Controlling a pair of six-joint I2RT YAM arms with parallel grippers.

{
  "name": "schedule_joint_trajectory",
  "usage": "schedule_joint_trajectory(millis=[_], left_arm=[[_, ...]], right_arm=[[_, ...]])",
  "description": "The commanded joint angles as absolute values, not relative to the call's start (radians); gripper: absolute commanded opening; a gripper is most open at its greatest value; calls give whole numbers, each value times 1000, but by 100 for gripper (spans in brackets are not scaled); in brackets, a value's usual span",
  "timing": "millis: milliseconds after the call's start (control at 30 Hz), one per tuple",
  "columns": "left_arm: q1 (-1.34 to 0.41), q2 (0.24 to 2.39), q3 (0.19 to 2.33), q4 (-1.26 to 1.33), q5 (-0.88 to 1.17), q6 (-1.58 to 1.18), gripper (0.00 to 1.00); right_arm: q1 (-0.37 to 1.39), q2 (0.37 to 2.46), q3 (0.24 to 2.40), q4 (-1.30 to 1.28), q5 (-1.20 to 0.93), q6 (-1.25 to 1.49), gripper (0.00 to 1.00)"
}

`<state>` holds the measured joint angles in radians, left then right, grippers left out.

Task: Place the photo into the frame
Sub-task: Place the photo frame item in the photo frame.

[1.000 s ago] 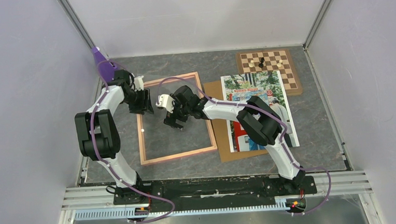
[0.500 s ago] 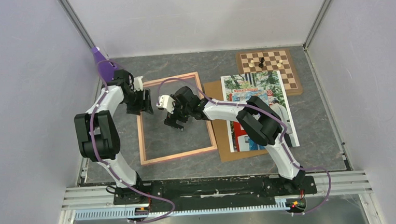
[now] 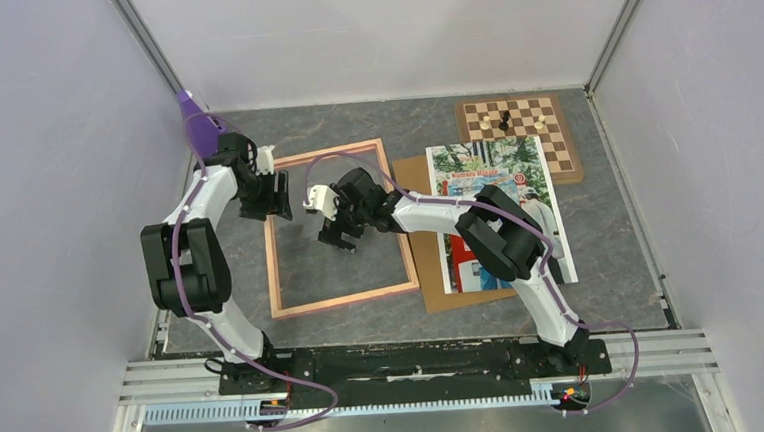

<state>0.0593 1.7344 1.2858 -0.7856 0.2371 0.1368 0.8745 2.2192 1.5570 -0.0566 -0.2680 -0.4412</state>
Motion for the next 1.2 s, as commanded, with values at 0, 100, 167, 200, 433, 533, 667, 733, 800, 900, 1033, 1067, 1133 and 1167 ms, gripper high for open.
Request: schedule_joint_trajectory(millis=[0,100,167,200,433,533,667,733,800,900,1033,1067,1133,1167], left_arm=[[58,1689,1317,-795,221,180,75],[58,1689,1323,-795,227,175,75],[58,1689,1326,-794,229,172,75],[58,1687,1328,-792,227,173,75],[61,1670,1344,-783,217,169,75],[64,1656,1351,-779,215,169,75],[68,1644,1361,-779,211,170,75],[70,1637,1361,-777,206,169,75],[71,1627,1355,-772,202,168,76],[75,1618,1335,-761,185,172,76],[74,1604,1283,-729,167,182,76],[75,1597,1268,-714,161,184,76],[75,1589,1243,-692,149,191,76],[75,1591,1232,-686,141,195,76]], right_arm=[[879,2187,1546,-55,-267,-453,96],[879,2183,1545,-55,-268,-452,96],[880,2179,1546,-57,-265,-451,96],[879,2177,1549,-58,-263,-449,96],[879,2136,1590,-76,-215,-417,98],[879,2110,1610,-87,-178,-409,98],[878,2070,1635,-105,-135,-405,98],[877,2047,1637,-111,-108,-397,98],[869,2020,1635,-119,-87,-386,98],[847,1960,1615,-136,-50,-360,98],[785,1830,1511,-144,-7,-319,98],[764,1789,1474,-145,-6,-316,98],[723,1709,1395,-143,19,-314,98],[702,1663,1347,-141,21,-313,98]])
